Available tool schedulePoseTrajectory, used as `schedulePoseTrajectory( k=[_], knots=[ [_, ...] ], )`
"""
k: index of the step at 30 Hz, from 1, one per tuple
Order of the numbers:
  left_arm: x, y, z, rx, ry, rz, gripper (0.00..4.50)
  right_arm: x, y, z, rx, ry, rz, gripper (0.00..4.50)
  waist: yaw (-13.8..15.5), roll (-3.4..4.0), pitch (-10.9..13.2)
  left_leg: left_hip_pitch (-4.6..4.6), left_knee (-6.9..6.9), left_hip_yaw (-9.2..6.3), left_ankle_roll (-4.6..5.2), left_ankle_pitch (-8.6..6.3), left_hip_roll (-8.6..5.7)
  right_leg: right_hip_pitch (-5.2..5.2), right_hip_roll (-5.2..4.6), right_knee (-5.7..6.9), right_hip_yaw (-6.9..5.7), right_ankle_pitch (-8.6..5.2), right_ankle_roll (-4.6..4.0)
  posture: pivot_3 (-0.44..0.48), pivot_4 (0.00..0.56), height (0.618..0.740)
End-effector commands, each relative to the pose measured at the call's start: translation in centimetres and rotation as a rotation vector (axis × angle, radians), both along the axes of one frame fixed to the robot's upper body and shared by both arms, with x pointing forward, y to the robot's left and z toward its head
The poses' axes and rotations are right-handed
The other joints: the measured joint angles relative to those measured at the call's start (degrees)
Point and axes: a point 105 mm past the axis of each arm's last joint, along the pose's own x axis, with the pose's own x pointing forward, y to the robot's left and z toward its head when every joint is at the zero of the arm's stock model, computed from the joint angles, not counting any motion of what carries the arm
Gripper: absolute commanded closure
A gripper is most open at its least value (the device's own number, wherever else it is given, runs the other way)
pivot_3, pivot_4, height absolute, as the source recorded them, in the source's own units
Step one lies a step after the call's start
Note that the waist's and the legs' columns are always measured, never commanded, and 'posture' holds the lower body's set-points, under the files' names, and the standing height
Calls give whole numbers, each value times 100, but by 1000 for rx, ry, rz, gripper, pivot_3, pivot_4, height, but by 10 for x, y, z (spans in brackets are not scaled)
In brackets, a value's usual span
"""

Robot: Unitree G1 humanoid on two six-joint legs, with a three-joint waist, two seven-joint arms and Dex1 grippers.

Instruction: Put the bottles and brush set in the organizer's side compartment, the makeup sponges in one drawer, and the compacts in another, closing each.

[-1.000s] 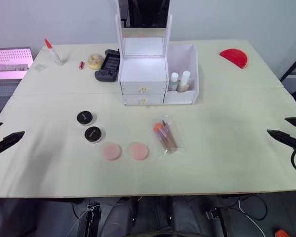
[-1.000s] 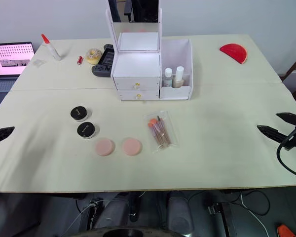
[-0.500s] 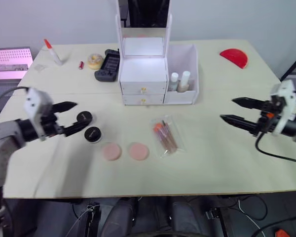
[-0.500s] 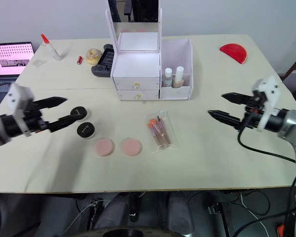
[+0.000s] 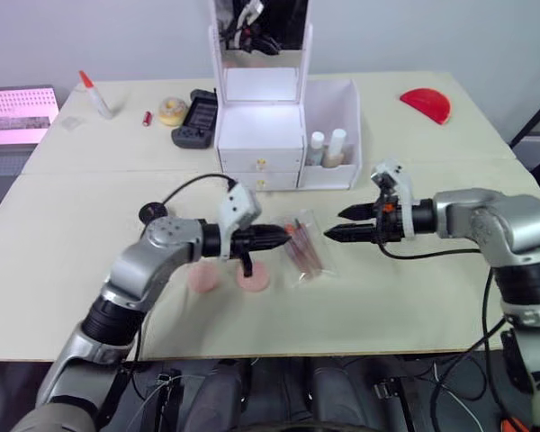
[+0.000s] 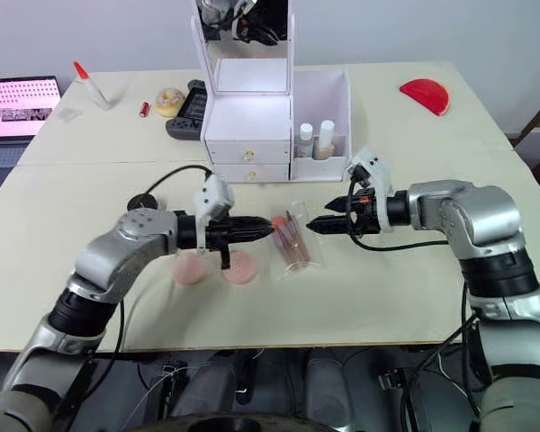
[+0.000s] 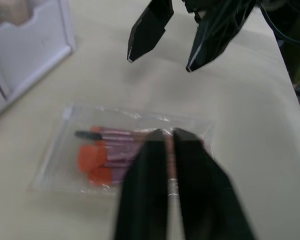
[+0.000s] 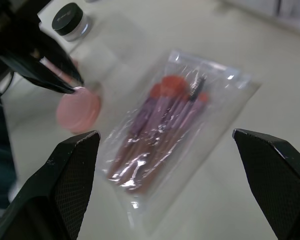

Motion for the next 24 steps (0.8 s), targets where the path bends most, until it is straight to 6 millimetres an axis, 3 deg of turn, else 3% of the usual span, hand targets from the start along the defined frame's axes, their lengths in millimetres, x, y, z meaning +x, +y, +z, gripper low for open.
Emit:
schedulePoseTrajectory(
  k=[1,11,16,24],
  knots=[
    [2,-3,1,3,-34,-1,4480,1,5,1,26,88,-13,0,3,0,0,0,0,0,0,0,0,0,0,-1,0,0,0,0,150,738],
    [14,-16,-28,89,-47,-8,4480,18,17,-25,33,261,-83,0,-12,1,-1,-3,0,0,-1,1,-1,-4,2,2,0,4,0,0,150,738],
    [28,-23,-41,160,-61,14,4480,15,36,-31,59,309,-41,0,-29,1,-2,-2,3,-3,-3,2,1,-4,7,4,-1,8,1,0,150,738],
    [28,-26,-43,171,-83,-17,4480,16,48,-35,70,329,-29,0,-32,2,-5,-2,2,-5,-4,2,1,-6,8,7,-1,11,-1,0,150,738]
  ],
)
